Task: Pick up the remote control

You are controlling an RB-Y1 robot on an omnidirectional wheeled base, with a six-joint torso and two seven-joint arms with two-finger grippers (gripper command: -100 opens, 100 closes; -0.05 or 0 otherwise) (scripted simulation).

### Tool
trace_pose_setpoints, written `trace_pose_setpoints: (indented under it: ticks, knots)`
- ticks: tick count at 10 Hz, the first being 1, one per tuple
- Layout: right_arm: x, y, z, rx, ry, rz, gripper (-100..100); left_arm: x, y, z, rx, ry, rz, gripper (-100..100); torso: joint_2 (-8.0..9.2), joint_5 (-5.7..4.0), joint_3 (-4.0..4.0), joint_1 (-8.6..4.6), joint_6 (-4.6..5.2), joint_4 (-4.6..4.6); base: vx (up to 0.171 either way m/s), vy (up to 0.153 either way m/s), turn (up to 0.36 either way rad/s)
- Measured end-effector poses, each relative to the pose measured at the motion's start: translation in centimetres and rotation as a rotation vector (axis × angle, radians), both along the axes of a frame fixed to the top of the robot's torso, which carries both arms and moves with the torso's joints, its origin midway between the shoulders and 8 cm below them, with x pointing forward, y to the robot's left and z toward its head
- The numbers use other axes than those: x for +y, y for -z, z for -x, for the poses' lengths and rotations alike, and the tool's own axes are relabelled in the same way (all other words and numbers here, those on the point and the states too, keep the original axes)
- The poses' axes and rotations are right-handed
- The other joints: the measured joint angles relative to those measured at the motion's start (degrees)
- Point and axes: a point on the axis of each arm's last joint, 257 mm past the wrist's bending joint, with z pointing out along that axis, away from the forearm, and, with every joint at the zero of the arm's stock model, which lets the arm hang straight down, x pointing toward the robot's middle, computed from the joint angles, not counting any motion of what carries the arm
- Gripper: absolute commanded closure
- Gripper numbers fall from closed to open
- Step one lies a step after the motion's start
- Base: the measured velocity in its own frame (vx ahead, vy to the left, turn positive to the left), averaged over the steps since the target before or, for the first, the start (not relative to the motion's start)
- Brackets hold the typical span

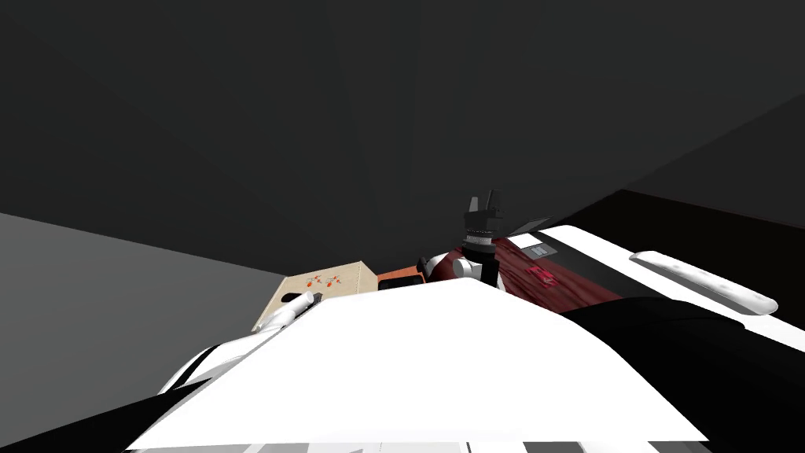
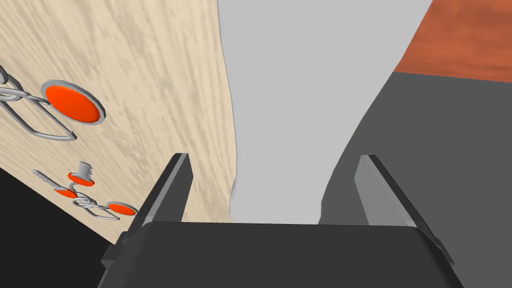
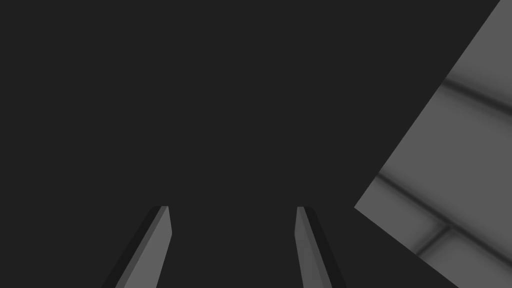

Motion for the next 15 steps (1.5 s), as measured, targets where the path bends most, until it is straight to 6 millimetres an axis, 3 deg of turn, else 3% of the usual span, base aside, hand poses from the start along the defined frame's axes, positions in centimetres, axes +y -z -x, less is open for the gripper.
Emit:
trace_pose_setpoints:
  ticks: [4, 5, 6, 15]
  knots:
    - [0.0, 0.0, 0.0, 0.000, 0.000, 0.000, 0, 0.0, 0.0, 0.1, 0.002, 0.000, 0.001, 100, 0.01, 0.00, 0.02, 0.01, 0.02, 0.03, 0.000, 0.000, 0.000]
    - [0.0, 0.0, 0.0, 0.000, 0.000, 0.000, 0, 0.0, 0.0, 0.1, 0.002, 0.000, 0.001, 0, 0.01, 0.00, 0.02, 0.00, 0.03, 0.03, 0.000, 0.000, 0.000]
    - [0.0, 0.0, 0.0, 0.000, 0.000, 0.000, 0, 0.0, 0.0, 0.1, 0.002, 0.000, 0.001, 100, 0.01, 0.00, 0.02, 0.00, 0.02, 0.03, -0.012, 0.000, 0.095]
    - [0.0, 0.0, 0.0, 0.000, 0.000, 0.000, 0, -1.8, -1.5, -5.2, -0.001, 0.071, 0.006, 100, 0.09, -0.07, 0.07, -0.07, 0.00, 0.05, -0.016, -0.002, 0.084]
